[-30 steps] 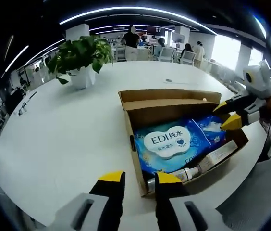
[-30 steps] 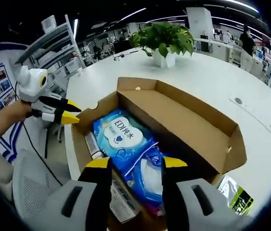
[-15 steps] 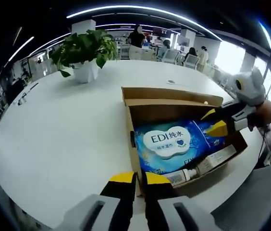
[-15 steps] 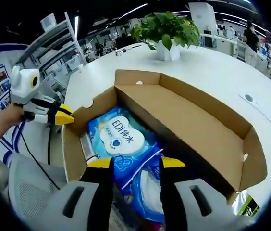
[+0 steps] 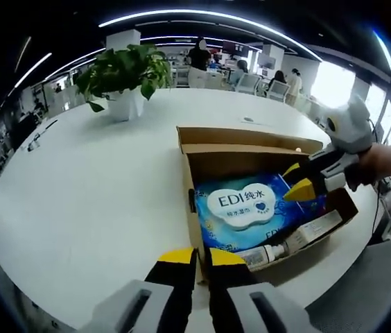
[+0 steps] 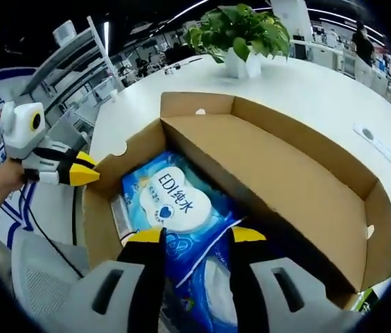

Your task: Operate the shoe box by opening the lid, removing the specified soft item, and placing it in the target area until the item is outside and the box remains undamaged.

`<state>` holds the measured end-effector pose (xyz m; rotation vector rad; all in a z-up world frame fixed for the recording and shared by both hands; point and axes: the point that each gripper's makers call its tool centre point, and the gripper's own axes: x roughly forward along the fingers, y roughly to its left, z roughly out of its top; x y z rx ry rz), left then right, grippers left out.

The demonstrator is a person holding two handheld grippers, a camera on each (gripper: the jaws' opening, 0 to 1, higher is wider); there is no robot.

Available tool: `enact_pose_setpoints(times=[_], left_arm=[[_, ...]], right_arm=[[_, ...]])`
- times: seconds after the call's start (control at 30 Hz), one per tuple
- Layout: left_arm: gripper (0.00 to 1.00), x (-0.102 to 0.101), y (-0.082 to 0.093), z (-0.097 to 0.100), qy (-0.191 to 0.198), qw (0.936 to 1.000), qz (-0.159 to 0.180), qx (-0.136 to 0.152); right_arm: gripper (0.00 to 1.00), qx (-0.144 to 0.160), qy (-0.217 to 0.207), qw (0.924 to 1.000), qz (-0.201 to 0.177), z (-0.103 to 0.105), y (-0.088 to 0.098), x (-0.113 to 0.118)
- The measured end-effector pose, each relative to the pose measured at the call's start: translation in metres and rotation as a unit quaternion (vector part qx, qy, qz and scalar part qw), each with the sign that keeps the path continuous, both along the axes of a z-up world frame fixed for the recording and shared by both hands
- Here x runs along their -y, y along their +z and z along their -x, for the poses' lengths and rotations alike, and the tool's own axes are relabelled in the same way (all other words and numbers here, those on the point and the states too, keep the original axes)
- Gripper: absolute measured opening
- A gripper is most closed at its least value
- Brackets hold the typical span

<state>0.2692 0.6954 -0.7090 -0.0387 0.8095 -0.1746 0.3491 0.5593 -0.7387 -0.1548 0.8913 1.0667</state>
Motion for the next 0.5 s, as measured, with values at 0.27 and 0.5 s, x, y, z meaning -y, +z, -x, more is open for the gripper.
enact_pose_setpoints(times=[0.27,0.5], left_arm=[[0.06,0.000,0.000,-0.001,0.001,1.0000,0.006,0.003],[0.06,0.001,0.000,-0.001,-0.001,1.0000,0.005,0.003]], right_arm=[[0.26,-0.006,0.005,0.9999,0.010,-0.003,-0.010,-0.002],[0.09,0.016,-0.005,0.9996,0.023,-0.014,-0.010,0.004]])
